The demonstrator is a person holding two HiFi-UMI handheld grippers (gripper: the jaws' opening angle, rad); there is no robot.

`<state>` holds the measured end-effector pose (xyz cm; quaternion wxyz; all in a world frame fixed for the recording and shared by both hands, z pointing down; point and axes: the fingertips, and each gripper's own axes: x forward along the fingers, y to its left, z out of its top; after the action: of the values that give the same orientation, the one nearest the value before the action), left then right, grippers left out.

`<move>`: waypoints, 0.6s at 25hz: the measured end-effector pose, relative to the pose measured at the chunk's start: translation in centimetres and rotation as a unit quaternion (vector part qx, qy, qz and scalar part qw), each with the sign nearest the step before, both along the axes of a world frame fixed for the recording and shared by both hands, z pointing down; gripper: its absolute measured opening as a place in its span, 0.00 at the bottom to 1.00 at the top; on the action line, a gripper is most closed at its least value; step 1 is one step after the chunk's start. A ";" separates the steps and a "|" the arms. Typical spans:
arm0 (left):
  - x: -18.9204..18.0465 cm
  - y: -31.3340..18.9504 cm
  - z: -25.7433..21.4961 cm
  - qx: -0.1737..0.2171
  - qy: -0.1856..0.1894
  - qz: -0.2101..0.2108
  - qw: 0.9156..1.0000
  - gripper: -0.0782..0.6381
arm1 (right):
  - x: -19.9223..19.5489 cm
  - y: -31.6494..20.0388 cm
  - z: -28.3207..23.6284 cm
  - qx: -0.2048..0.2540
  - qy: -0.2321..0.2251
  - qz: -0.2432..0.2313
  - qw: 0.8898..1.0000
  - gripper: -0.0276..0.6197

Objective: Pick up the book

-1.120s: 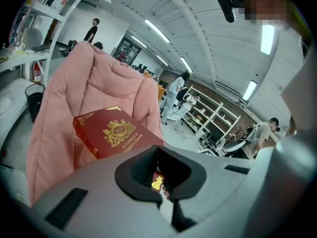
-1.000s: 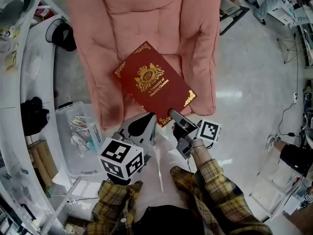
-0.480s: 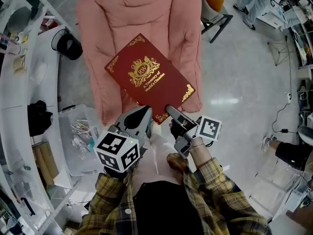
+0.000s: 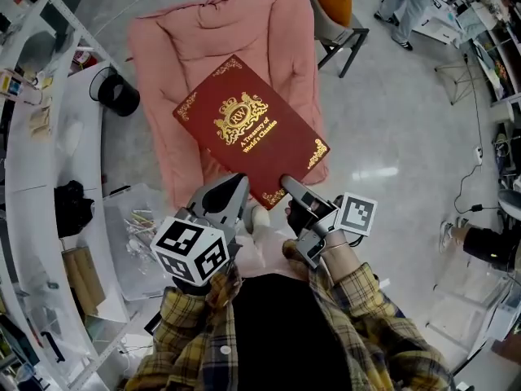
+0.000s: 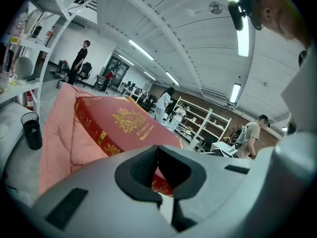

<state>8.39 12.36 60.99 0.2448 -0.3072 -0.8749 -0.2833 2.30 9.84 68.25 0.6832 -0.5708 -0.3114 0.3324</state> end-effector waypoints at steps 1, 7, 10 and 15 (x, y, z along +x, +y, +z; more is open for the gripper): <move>0.0 -0.1 -0.3 -0.002 -0.003 0.001 1.000 0.11 | -0.1 -0.1 -0.3 -0.002 -0.003 0.000 1.000 0.42; -0.3 -0.3 -1.0 -0.003 -0.019 0.012 1.000 0.11 | -0.1 -0.4 -1.4 -0.005 0.001 0.001 1.000 0.42; -0.3 -0.2 -1.4 -0.004 -0.022 0.015 1.000 0.11 | -0.1 -0.7 -1.5 0.002 0.006 0.007 1.000 0.42; 0.0 0.1 -1.5 -0.014 -0.018 0.013 1.000 0.11 | 0.2 -0.8 -0.9 0.005 0.020 0.012 1.000 0.41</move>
<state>8.40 12.45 59.46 0.2282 -0.2943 -0.8868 -0.2737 2.49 9.03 67.31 0.6880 -0.5568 -0.3059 0.3508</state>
